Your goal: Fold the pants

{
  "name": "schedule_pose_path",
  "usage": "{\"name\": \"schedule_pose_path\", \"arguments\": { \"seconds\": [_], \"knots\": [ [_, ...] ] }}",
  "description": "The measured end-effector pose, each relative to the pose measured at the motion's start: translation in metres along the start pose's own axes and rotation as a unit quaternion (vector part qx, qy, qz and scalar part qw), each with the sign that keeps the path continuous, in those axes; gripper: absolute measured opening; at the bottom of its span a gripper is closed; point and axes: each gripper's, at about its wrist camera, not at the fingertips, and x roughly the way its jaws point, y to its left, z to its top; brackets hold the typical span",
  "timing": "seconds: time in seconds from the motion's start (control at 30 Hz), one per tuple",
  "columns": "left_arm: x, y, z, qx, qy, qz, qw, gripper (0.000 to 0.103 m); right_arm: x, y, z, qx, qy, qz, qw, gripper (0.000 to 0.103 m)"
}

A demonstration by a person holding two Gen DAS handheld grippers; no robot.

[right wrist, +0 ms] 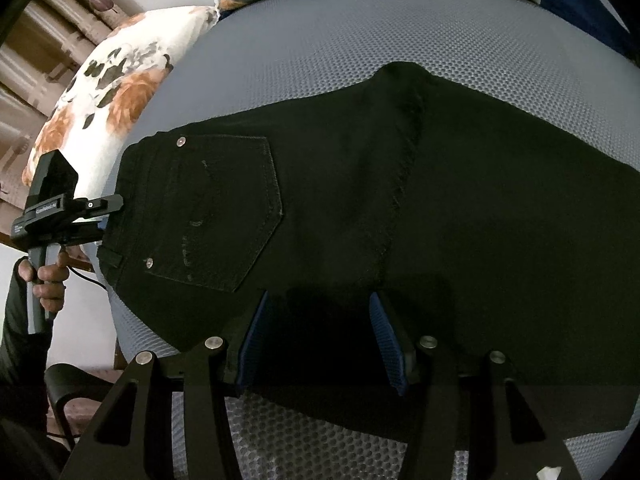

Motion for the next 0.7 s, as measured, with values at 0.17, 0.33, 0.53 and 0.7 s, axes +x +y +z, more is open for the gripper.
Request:
{"name": "schedule_pose_path", "arguments": {
  "seconds": [0.17,0.33,0.53,0.7],
  "knots": [
    [0.004,-0.004,0.006,0.017,0.004,-0.010,0.9998,0.058,0.000,0.003,0.005,0.004,-0.004,-0.001,1.000,0.050],
    [0.015,-0.011,0.013,0.040,0.020,-0.044,0.9981,0.058,-0.011,0.002,0.009,0.010,-0.022,0.002,1.000,0.050],
    [0.034,-0.006,0.021,0.038,0.026,-0.091,0.9948,0.041,-0.019,0.000,0.014,0.019,-0.035,-0.004,0.999,0.050],
    [0.033,-0.022,0.015,0.042,0.006,-0.053,0.9977,0.031,-0.028,0.002,0.010,0.015,-0.049,-0.005,0.999,0.050]
  ]
}}
